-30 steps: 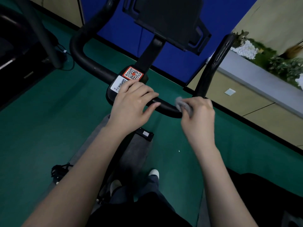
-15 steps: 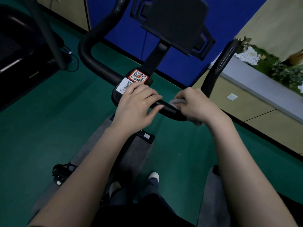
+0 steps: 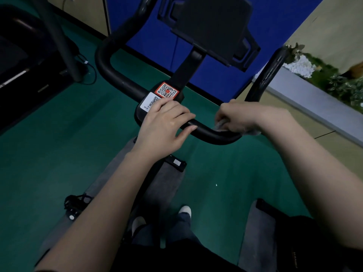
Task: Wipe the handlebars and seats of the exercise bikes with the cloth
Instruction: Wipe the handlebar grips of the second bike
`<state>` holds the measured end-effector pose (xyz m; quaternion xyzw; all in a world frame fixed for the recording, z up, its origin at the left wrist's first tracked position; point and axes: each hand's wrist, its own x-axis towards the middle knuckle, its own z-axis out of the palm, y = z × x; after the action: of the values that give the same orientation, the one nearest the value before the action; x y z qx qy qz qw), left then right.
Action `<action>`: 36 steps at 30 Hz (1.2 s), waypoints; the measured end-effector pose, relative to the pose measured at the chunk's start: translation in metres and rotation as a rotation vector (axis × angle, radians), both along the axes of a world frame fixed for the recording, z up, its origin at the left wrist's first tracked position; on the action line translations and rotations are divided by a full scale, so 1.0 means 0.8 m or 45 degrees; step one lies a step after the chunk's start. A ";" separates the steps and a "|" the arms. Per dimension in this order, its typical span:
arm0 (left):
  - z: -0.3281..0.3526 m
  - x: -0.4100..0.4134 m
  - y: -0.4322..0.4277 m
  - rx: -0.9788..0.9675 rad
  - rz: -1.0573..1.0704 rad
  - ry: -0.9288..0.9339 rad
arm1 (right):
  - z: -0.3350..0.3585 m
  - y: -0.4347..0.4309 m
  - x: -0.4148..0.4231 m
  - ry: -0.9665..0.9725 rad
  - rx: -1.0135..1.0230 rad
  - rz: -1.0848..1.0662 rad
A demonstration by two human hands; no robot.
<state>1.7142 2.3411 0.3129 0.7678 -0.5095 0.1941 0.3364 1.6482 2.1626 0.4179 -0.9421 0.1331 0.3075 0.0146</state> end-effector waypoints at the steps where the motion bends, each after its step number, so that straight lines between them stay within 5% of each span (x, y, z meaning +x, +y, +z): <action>1: 0.000 0.000 0.000 -0.001 0.000 0.002 | 0.000 -0.003 -0.002 -0.032 -0.051 0.024; 13: 0.002 -0.002 -0.001 0.023 0.004 0.022 | -0.054 0.007 -0.077 -1.098 0.169 -0.183; 19: 0.001 -0.003 -0.003 0.017 0.028 0.001 | -0.117 0.061 -0.102 -1.945 0.197 -0.547; 22: 0.001 -0.003 -0.003 0.031 0.035 -0.002 | -0.125 0.071 -0.088 -2.257 0.277 -1.015; 36: 0.007 -0.005 -0.007 0.096 0.079 -0.010 | -0.125 0.095 -0.056 -2.450 0.654 -1.906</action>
<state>1.7101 2.3359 0.3188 0.7947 -0.4935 0.1881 0.2991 1.6033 2.2386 0.3179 -0.4475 0.5081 -0.5735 0.4611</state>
